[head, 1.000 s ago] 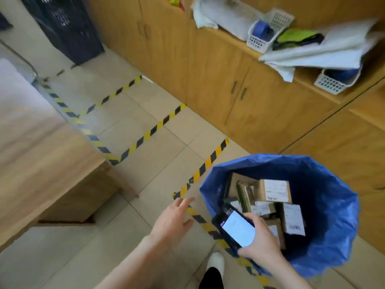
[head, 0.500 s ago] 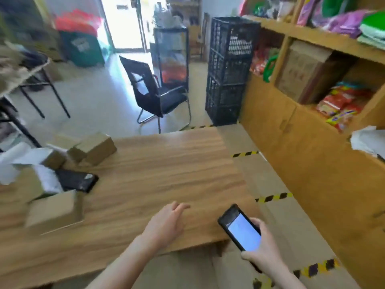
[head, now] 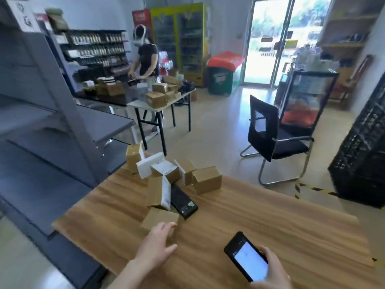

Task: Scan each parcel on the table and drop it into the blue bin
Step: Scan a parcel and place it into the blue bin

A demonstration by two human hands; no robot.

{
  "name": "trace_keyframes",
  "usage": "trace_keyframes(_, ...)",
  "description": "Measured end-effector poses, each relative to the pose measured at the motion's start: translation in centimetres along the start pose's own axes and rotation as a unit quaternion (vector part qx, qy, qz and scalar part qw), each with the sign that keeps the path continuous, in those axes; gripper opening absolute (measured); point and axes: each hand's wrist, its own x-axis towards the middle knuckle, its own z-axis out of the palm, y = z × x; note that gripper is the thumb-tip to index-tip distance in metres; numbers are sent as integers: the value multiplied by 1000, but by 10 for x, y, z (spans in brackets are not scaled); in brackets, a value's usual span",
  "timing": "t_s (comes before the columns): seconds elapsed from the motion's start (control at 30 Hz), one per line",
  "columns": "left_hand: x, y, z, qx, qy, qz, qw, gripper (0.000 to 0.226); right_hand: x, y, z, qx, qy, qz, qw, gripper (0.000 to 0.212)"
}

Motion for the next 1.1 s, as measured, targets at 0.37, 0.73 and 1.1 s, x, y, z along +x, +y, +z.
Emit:
trace_keyframes(0.37, 48, -23, 26, 17, -36, -211, 977, 92, 54, -30, 62, -69, -83, -11, 994, 93)
trace_keyframes(0.73, 90, -60, 14, 154, -115, -241, 951, 106, 77, -59, 77, -108, -116, -41, 986, 90)
trace_keyframes(1.1, 54, -150, -70, -62, -72, -140, 986, 70, 120, -134, 136, -159, -158, -129, 966, 89)
